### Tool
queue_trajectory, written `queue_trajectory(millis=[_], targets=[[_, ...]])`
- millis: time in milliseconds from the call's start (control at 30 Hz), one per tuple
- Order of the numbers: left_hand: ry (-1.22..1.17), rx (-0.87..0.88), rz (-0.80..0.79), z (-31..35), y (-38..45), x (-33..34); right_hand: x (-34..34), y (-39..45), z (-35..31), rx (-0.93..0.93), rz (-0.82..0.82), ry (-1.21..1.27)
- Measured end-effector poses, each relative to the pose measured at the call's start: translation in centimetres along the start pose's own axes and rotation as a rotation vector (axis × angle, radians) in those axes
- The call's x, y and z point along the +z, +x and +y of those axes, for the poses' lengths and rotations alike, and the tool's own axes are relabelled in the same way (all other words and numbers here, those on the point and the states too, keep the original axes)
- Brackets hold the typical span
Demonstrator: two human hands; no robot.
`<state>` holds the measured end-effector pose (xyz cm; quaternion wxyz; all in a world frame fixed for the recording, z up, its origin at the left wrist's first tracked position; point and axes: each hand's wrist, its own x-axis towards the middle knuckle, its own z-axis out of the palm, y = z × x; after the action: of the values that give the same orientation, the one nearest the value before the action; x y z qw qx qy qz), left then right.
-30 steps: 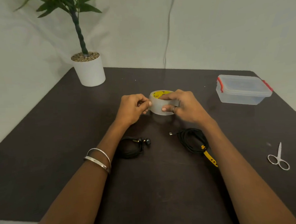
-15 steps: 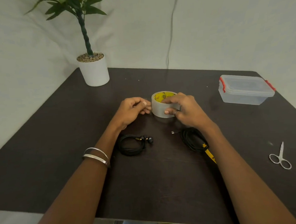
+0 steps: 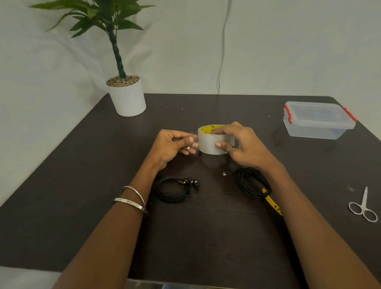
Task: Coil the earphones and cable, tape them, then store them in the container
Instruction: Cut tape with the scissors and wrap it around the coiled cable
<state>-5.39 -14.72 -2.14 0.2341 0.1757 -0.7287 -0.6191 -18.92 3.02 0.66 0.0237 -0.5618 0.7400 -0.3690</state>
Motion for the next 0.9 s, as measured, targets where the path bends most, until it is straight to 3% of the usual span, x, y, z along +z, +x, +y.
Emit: queue_trajectory(millis=[267, 433, 633, 900], targets=[[-0.146, -0.155, 0.061, 1.2, -1.0, 1.0, -0.6, -0.6, -0.1, -0.007, 0.005, 0.043], [-0.280, -0.297, 0.013, 2.6, -1.9, 1.9, -2.0, -1.0, -0.1, 0.062, 0.004, 0.113], [-0.390, -0.365, 0.042, 4.7, -2.4, 3.6, -3.6, -0.6, -0.3, 0.120, 0.009, 0.329], [-0.423, -0.416, 0.108, 5.2, -3.2, 5.4, -3.3, -0.8, 1.8, 0.227, 0.084, 0.389]])
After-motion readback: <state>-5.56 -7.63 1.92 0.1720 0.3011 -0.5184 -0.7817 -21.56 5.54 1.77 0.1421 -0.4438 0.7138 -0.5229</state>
